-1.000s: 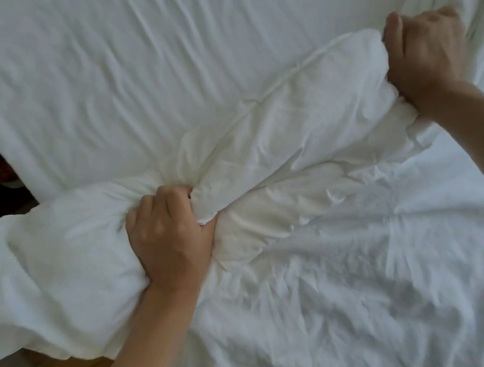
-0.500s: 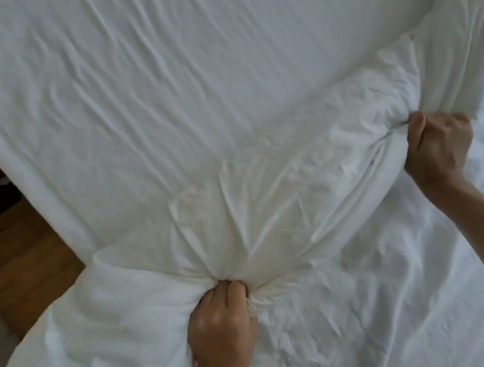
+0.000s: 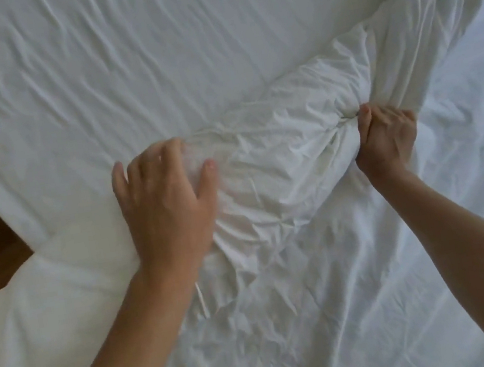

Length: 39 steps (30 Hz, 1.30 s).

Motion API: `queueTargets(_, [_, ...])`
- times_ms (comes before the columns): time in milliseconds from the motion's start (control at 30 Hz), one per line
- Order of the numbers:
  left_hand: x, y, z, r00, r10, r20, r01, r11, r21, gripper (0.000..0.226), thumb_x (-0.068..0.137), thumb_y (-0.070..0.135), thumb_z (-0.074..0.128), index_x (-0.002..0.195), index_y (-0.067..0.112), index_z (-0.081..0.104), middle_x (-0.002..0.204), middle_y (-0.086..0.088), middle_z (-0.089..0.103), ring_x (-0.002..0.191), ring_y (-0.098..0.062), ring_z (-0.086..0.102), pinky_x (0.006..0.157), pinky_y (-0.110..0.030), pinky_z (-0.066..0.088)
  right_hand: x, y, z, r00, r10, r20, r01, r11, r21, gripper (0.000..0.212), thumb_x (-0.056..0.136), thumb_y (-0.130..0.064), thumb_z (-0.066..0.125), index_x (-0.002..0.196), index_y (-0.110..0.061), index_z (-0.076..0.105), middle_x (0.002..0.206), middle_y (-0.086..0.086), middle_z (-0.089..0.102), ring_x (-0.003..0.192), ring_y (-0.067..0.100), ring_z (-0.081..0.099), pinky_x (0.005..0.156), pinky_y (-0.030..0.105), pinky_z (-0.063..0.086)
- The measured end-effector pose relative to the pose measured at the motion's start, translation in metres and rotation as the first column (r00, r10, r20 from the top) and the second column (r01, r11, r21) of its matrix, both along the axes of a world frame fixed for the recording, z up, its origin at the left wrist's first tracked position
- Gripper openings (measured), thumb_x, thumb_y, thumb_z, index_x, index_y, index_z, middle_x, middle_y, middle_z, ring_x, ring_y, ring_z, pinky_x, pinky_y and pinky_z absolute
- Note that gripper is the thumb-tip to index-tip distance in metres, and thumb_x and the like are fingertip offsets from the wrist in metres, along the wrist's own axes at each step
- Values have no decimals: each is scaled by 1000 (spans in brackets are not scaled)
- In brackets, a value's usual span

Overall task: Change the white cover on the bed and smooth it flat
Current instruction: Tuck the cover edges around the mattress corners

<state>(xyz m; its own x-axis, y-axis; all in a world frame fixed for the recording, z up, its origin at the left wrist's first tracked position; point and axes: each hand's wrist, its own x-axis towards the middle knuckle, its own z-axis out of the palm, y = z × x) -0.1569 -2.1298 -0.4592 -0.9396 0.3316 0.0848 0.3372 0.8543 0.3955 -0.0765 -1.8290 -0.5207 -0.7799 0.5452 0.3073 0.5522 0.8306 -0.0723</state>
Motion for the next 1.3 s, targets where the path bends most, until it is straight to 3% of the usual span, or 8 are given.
queueTargets(233, [8,-7,-41,998,-6,60,17,984,-178,53,93,45,41,122,4,57,107,-19,64,97,-39,58,102,-54,34,-51,-2,57,979,-157,132,190,938,-290,21,90,-30,46,75,-15,50,73,0,55,72,24,50,68,31,30])
queueTargets(333, [9,-4,-45,1000,6,13,-4,984,-178,56,92,44,40,120,0,59,106,-22,65,93,-41,60,100,-55,35,-90,-13,76,988,93,121,-59,965,-256,22,93,-31,50,105,-17,61,111,2,61,108,23,51,85,34,37])
queueTargets(433, [9,-4,-50,998,3,-60,-14,982,-191,57,91,44,40,116,-2,62,99,-24,66,87,-42,62,94,-56,39,-119,-22,73,882,367,296,-277,911,-305,39,98,-44,42,123,-20,59,132,2,56,125,22,45,103,35,30])
queueTargets(600, [6,-5,-58,978,0,-210,-28,991,-130,58,90,46,44,109,-4,66,90,-23,68,77,-40,66,84,-53,45,-96,-23,38,830,313,461,-191,937,-292,51,101,-47,24,109,-15,62,116,9,64,115,24,53,108,35,24])
queueTargets(767, [-9,-22,-50,997,15,-79,-32,977,-209,68,77,63,44,98,2,66,85,-21,67,85,-40,64,90,-54,39,-97,-28,33,858,282,430,-182,949,-259,51,102,-45,24,111,-12,62,116,11,64,114,27,55,109,35,24])
queueTargets(967, [-1,-27,-48,999,48,-5,-48,981,-190,59,80,65,48,75,6,58,69,-17,60,67,-36,57,67,-44,41,-84,-29,16,905,273,327,-231,959,-163,61,95,-47,12,96,-12,63,103,9,66,104,27,57,107,37,26])
queueTargets(1167, [16,-32,-56,984,18,-179,-22,999,-25,52,87,57,55,64,11,44,55,-11,49,54,-32,51,57,-39,39,-77,-29,9,952,234,196,-234,972,-24,53,95,-35,25,62,-9,58,62,15,64,60,34,59,74,38,44])
queueTargets(1300, [43,-33,-63,957,-29,-288,34,999,15,53,90,53,59,61,12,42,54,-9,44,52,-30,48,55,-36,34,-48,-22,6,979,192,72,-193,981,16,51,97,-29,26,58,-10,53,58,14,62,54,34,55,72,38,43])
